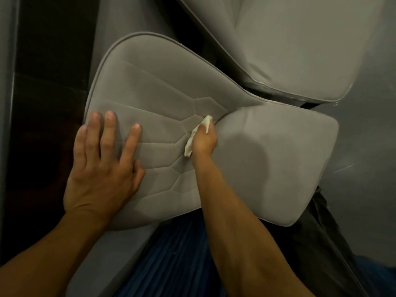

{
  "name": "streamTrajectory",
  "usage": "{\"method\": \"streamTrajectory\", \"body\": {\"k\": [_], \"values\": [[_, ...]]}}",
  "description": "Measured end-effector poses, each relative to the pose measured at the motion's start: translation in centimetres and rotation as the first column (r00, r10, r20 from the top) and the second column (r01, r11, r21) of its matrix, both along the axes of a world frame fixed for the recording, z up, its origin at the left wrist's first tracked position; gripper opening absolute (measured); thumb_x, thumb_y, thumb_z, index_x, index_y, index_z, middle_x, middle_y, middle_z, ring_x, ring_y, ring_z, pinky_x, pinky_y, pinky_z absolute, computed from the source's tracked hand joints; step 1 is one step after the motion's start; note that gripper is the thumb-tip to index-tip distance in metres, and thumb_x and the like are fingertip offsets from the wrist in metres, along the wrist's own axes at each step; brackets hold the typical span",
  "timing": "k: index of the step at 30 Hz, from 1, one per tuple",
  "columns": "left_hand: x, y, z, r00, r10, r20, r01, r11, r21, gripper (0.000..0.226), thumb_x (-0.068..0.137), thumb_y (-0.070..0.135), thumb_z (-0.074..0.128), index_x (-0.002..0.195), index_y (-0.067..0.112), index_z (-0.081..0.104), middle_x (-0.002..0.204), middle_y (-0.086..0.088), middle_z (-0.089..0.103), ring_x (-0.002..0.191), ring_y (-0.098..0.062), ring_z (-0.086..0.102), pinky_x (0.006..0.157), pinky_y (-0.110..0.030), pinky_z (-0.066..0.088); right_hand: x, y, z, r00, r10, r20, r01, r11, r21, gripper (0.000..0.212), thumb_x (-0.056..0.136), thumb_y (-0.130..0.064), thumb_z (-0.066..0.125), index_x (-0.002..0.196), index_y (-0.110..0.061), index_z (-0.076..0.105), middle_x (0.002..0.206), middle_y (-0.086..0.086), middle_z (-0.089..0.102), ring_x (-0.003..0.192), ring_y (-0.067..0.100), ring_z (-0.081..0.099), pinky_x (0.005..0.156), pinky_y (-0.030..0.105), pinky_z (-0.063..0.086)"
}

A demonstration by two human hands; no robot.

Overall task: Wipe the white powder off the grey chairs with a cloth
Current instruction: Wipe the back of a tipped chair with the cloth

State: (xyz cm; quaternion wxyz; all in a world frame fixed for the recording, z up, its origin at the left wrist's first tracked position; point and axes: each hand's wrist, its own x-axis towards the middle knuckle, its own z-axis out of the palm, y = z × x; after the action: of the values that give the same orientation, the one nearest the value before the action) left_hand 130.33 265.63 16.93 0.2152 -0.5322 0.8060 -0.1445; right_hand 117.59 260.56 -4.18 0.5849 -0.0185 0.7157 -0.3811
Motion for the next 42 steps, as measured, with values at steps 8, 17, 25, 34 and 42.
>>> {"method": "streamTrajectory", "body": {"k": [8, 17, 25, 34, 42], "values": [[0.2, 0.1, -0.2, 1.0, -0.007, 0.02, 0.007, 1.0, -0.001, 0.069, 0.101, 0.042, 0.034, 0.162, 0.013, 0.019, 0.164, -0.032, 0.003, 0.154, -0.046, -0.005, 0.125, -0.055, -0.001, -0.6, 4.4, -1.5, 0.906, 0.422, 0.042, -0.423, 0.893, 0.156, 0.046, 0.109, -0.033, 0.031, 0.151, -0.017, 0.042, 0.149, 0.009, 0.049, 0.135, 0.027, 0.047, 0.111, 0.031, 0.034], [0.3, 0.0, -0.3, 0.999, -0.039, -0.015, 0.039, 0.999, -0.038, 0.066, 0.103, 0.04, 0.035, 0.161, 0.011, 0.022, 0.163, -0.034, 0.01, 0.153, -0.049, 0.004, 0.125, -0.056, 0.003, -1.4, 11.1, -1.8, 0.766, 0.627, 0.142, -0.641, 0.724, 0.257, 0.047, 0.108, -0.032, 0.033, 0.15, -0.012, 0.042, 0.153, 0.012, 0.043, 0.139, 0.03, 0.042, 0.114, 0.032, 0.03], [0.0, 0.1, -0.2, 1.0, -0.017, -0.001, 0.017, 1.0, -0.02, 0.07, 0.101, 0.041, 0.033, 0.162, 0.01, 0.016, 0.164, -0.032, 0.0, 0.153, -0.048, -0.003, 0.125, -0.056, -0.001, 1.7, 8.0, 6.7, 0.874, 0.482, -0.058, -0.485, 0.861, -0.153, 0.048, 0.106, -0.026, 0.043, 0.152, -0.016, 0.039, 0.143, 0.008, 0.051, 0.13, 0.019, 0.049, 0.104, 0.017, 0.031], [-0.3, 0.2, 0.2, 1.0, 0.021, 0.017, -0.021, 1.0, -0.013, 0.072, 0.1, 0.042, 0.036, 0.162, 0.012, 0.015, 0.165, -0.031, -0.004, 0.154, -0.045, -0.007, 0.126, -0.055, -0.002, -2.2, 6.5, 12.0, 0.864, 0.464, -0.195, -0.501, 0.76, -0.414, 0.045, 0.106, -0.028, 0.045, 0.15, -0.02, 0.042, 0.141, 0.0, 0.052, 0.127, 0.009, 0.051, 0.111, 0.031, 0.042], [-0.4, 0.4, 0.3, 0.998, 0.022, 0.063, -0.022, 1.0, 0.006, 0.085, 0.097, 0.053, 0.043, 0.163, 0.014, 0.006, 0.165, -0.029, -0.013, 0.153, -0.046, -0.014, 0.125, -0.055, -0.005, -2.1, 2.2, 12.9, 0.506, 0.503, -0.701, -0.843, 0.458, -0.28, 0.05, 0.105, -0.037, 0.041, 0.152, -0.05, 0.026, 0.112, 0.001, 0.052, 0.096, 0.018, 0.056, 0.083, 0.042, 0.054]]}}
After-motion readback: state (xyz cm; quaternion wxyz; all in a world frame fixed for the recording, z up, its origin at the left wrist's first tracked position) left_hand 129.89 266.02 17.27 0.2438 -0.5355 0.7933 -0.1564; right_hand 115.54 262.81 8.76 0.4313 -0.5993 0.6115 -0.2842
